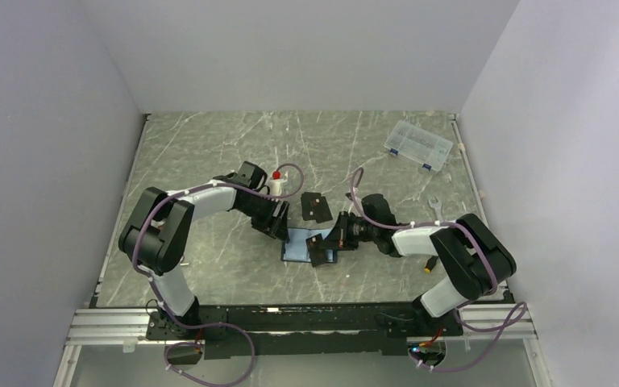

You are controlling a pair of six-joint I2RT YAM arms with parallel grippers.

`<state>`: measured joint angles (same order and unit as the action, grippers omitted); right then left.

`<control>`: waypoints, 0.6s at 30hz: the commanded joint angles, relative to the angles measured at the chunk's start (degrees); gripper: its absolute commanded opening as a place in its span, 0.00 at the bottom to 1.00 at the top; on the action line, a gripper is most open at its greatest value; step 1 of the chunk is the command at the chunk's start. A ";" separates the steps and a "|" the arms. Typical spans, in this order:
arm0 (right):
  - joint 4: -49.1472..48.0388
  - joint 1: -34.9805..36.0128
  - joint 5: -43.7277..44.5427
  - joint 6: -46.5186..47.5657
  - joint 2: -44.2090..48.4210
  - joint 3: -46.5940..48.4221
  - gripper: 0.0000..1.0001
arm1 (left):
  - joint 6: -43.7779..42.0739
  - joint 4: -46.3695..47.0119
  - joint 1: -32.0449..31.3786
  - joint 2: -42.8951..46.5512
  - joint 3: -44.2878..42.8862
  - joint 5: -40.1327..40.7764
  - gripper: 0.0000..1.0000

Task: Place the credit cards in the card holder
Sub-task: Turn over the card slot in the card holder, then insert the credit card into the card holder.

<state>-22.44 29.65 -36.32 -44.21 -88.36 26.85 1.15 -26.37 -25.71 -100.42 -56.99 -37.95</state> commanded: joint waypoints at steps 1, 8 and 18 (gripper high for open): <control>-3.42 -2.38 -0.14 0.16 2.68 -3.32 0.00 | 3.74 0.16 -0.36 -1.13 1.10 -2.88 0.69; -7.39 -4.88 -1.87 0.00 0.79 -6.61 0.00 | 5.23 0.56 -0.60 -2.90 0.40 -3.06 0.69; -13.82 -4.61 -3.01 -3.61 -1.78 -8.71 0.00 | 8.74 2.72 -2.10 -5.21 -1.53 -5.87 0.63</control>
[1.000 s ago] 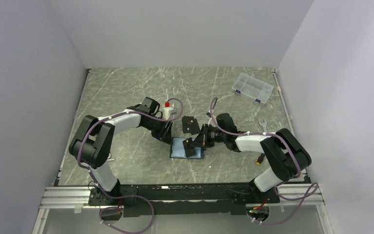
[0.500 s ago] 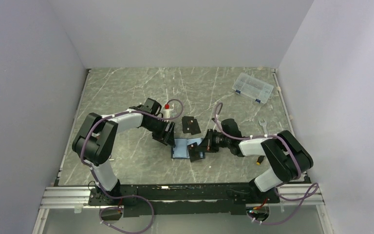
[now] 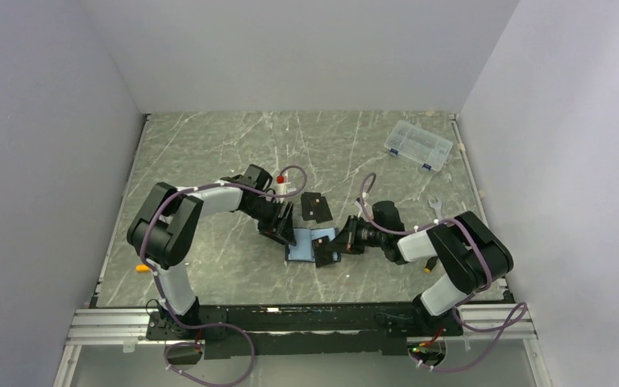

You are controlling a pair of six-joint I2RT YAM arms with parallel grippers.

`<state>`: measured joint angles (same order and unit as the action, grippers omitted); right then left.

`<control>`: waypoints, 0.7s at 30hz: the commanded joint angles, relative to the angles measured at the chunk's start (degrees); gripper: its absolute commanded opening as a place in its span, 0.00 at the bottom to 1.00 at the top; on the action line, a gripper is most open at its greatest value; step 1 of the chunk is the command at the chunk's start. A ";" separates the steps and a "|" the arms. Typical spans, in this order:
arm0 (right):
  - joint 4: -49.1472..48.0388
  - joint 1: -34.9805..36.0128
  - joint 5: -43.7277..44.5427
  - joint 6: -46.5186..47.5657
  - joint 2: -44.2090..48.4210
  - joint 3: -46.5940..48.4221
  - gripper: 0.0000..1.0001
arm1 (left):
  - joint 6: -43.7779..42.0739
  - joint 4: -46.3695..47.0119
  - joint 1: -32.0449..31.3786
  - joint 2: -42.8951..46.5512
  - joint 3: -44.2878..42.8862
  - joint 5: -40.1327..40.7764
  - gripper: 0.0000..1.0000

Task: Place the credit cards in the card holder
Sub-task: Insert the credit card into the card holder.

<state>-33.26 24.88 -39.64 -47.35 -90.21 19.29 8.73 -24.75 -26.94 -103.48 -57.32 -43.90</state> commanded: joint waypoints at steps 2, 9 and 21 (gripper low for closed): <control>-3.98 0.34 0.43 -1.31 0.28 -1.86 0.00 | 1.41 1.30 -0.95 -2.81 -1.34 0.04 0.57; -8.75 2.36 1.39 -4.41 -0.49 -3.42 0.00 | 1.31 1.25 -0.94 -2.86 -1.49 2.57 0.34; -11.94 2.17 11.41 -8.28 5.44 -2.50 0.00 | 2.56 1.65 -0.95 -0.77 0.77 7.48 0.12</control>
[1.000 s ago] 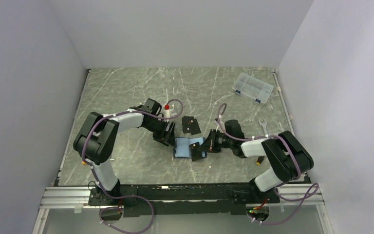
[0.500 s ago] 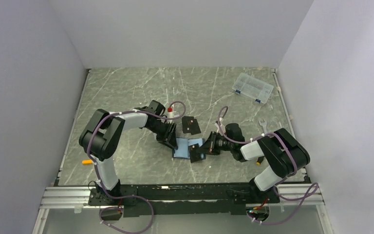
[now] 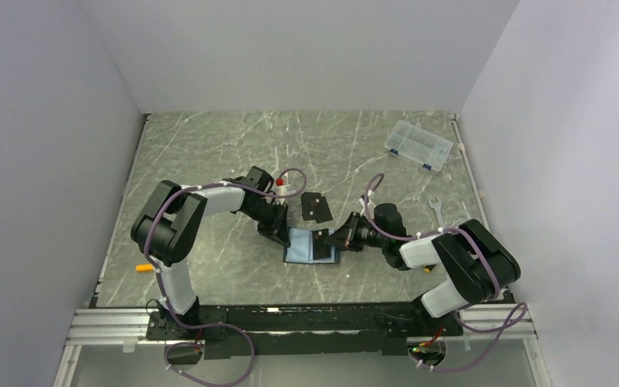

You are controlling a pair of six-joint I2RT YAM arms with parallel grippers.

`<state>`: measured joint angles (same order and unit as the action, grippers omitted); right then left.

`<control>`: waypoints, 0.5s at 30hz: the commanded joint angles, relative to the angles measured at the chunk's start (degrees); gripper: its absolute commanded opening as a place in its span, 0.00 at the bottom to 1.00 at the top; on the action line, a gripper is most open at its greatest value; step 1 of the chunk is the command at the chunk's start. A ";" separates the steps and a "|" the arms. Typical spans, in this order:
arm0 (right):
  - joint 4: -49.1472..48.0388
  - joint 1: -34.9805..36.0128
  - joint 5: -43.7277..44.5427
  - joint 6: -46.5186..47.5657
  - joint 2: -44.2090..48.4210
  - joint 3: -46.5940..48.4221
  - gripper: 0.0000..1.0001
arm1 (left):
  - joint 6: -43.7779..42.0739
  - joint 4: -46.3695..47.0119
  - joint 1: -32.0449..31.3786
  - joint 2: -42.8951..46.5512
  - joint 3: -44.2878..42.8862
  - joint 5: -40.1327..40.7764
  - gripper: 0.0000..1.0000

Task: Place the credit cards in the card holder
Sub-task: Insert the credit card into the card holder.

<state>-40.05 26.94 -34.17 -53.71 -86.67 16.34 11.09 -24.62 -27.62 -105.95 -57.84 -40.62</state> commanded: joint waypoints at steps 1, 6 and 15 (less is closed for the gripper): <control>-6.10 0.21 6.67 -2.46 1.66 0.48 0.00 | 0.50 1.86 -0.26 2.05 1.82 4.02 0.12; -9.01 1.60 10.20 -3.80 -0.79 0.91 0.00 | 2.66 2.99 -0.34 1.50 3.46 3.02 0.05; -11.78 6.01 15.99 -4.75 -4.34 0.63 0.00 | 6.42 6.96 -0.17 2.61 6.94 0.72 0.05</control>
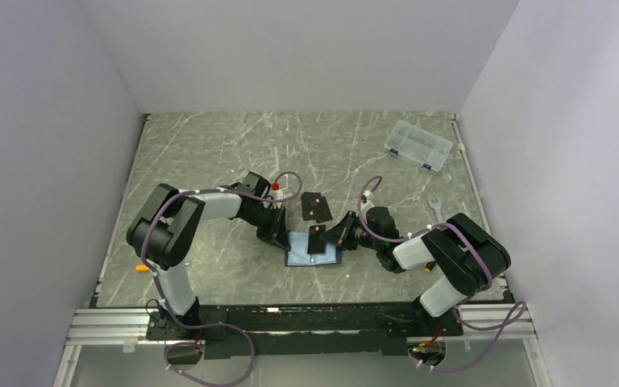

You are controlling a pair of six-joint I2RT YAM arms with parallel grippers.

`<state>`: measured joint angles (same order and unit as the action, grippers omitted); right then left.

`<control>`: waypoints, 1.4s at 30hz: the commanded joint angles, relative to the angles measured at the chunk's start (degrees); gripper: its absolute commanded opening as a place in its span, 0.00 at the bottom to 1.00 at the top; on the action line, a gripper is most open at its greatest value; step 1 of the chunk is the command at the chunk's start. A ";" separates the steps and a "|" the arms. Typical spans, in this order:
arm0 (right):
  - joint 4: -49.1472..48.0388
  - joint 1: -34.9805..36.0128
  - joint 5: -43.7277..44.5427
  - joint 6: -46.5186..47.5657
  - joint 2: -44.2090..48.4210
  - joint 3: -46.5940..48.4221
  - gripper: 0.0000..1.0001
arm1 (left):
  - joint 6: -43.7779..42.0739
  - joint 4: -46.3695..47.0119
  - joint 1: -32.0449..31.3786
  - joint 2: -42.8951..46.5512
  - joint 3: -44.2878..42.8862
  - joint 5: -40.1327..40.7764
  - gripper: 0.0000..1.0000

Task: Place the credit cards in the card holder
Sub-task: Insert the credit card into the card holder.

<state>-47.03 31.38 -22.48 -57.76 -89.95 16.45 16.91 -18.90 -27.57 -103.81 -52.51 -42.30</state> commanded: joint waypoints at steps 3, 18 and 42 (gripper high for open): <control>-6.86 2.24 4.35 -1.81 -2.71 0.03 0.00 | 0.59 1.23 -0.27 -0.03 1.71 2.56 0.05; -2.17 3.08 6.13 0.62 -0.48 -1.75 0.00 | 1.52 1.97 0.42 0.98 2.67 3.95 0.05; 8.89 3.54 1.29 2.65 -0.35 -0.56 0.00 | 1.88 1.78 0.46 2.30 2.68 4.62 0.00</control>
<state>-43.51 34.65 -22.06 -56.55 -89.62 15.94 19.42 -16.99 -27.16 -102.72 -50.81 -42.22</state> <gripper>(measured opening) 0.009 0.081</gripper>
